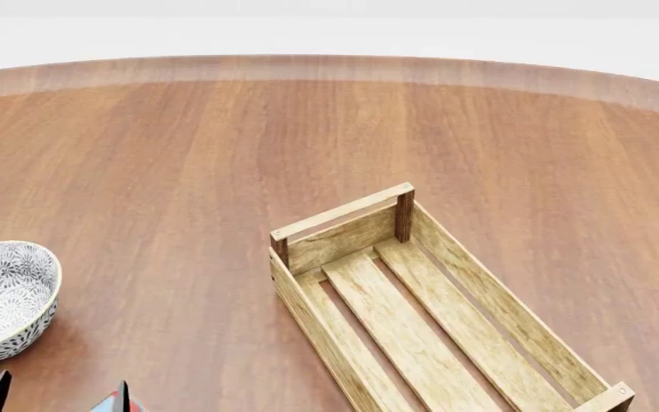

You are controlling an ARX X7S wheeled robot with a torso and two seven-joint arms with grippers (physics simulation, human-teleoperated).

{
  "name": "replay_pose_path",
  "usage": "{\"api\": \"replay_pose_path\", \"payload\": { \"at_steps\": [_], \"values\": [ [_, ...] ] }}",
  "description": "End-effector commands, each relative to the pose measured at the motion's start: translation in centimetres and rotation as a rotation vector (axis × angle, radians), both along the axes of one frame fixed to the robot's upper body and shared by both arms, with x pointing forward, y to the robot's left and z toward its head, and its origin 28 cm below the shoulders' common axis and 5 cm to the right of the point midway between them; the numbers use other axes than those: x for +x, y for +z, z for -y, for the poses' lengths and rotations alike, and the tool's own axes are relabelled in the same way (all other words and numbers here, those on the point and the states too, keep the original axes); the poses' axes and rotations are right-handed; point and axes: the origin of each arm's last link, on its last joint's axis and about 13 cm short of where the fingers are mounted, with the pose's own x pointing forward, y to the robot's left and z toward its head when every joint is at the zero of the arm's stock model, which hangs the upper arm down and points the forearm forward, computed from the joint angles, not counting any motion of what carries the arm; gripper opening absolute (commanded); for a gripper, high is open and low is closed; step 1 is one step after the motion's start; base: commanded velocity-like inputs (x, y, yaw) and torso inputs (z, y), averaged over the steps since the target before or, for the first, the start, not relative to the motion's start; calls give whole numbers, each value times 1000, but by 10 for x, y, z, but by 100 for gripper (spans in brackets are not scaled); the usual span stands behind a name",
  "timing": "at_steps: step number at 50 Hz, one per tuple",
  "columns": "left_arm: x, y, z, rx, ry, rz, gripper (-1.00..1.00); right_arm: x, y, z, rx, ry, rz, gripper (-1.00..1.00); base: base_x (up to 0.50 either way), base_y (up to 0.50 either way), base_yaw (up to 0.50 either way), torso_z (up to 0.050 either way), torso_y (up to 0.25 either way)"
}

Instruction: Pick up the chocolate pudding and put it in the tray.

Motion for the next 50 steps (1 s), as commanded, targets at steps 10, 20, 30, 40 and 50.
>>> {"api": "replay_pose_path", "payload": {
  "at_steps": [10, 20, 30, 40, 50],
  "values": [
    [1, 0, -2, -6, 4, -2, 100, 22, 27, 17, -35, -72, 66, -100, 0, 0, 0, 0, 0],
    [1, -1, -1, -3, 5, -6, 100, 32, 50, 27, -26, -118, 112, -100, 0, 0, 0, 0, 0],
    [2, -2, -2, -2, 9, -7, 100, 40, 79, 28, -26, -125, 174, -100, 0, 0, 0, 0, 0],
    [3, -2, -2, -2, 10, -8, 100, 50, 108, 34, -33, -149, 229, -100, 0, 0, 0, 0, 0],
    [3, -2, -2, -2, 10, -7, 100, 58, 121, 43, -37, -191, 253, -100, 0, 0, 0, 0, 0]
  ]
}}
